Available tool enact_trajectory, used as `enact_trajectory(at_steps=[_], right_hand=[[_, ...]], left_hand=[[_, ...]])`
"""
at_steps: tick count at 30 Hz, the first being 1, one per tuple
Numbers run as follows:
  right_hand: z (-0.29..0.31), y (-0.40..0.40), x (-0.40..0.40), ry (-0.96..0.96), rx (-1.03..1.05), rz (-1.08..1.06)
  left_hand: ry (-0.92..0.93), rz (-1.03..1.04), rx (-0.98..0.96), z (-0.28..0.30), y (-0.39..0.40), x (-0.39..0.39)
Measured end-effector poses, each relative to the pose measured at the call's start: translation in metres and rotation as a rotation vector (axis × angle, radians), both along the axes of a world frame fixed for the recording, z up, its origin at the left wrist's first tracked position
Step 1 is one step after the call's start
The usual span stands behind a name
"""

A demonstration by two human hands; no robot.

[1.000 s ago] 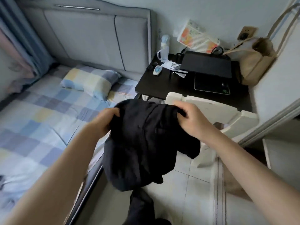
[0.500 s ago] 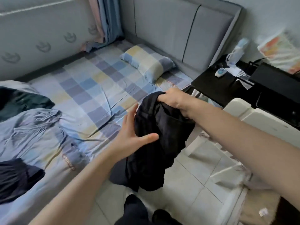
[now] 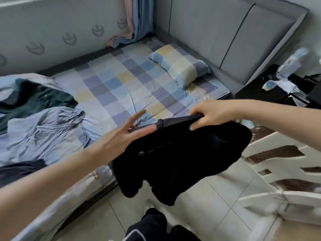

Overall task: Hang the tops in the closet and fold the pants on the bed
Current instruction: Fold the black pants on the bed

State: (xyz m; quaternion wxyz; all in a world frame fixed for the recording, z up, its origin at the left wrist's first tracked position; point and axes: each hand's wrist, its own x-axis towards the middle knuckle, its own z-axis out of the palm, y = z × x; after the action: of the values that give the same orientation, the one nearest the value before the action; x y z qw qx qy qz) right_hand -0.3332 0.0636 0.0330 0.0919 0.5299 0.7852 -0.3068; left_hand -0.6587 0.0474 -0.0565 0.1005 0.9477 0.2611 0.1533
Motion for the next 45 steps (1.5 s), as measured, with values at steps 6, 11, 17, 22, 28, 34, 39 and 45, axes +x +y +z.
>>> enact_trajectory(at_steps=[6, 11, 17, 22, 28, 34, 39, 45], right_hand=[[-0.027, 0.018, 0.007, -0.251, 0.199, 0.292], [-0.052, 0.033, 0.021, -0.296, 0.401, 0.295], [-0.061, 0.051, 0.077, -0.155, 0.459, 0.499], [-0.084, 0.082, 0.117, -0.301, 0.388, 0.811], [-0.086, 0.127, 0.182, -0.504, 0.458, 0.815], [-0.078, 0.17, 0.175, -0.129, 0.559, 0.646], [-0.039, 0.233, 0.163, 0.466, -0.245, 0.057], [0.01, 0.281, 0.1, 0.951, -0.418, -0.308]], left_hand=[[0.534, -0.204, 0.282, 0.026, 0.045, -0.028], [0.881, -0.211, 0.202, 0.035, 0.089, -0.048], [1.04, -0.182, 0.159, 0.041, 0.119, -0.072], [0.924, -0.159, 0.214, 0.042, 0.137, -0.06], [0.348, 0.258, 0.069, 0.029, 0.141, -0.027], [0.209, 0.894, -0.543, 0.037, 0.14, -0.023], [-0.355, 1.038, -1.249, 0.055, 0.114, -0.025], [-0.88, 1.205, -1.117, 0.085, 0.128, -0.047]])
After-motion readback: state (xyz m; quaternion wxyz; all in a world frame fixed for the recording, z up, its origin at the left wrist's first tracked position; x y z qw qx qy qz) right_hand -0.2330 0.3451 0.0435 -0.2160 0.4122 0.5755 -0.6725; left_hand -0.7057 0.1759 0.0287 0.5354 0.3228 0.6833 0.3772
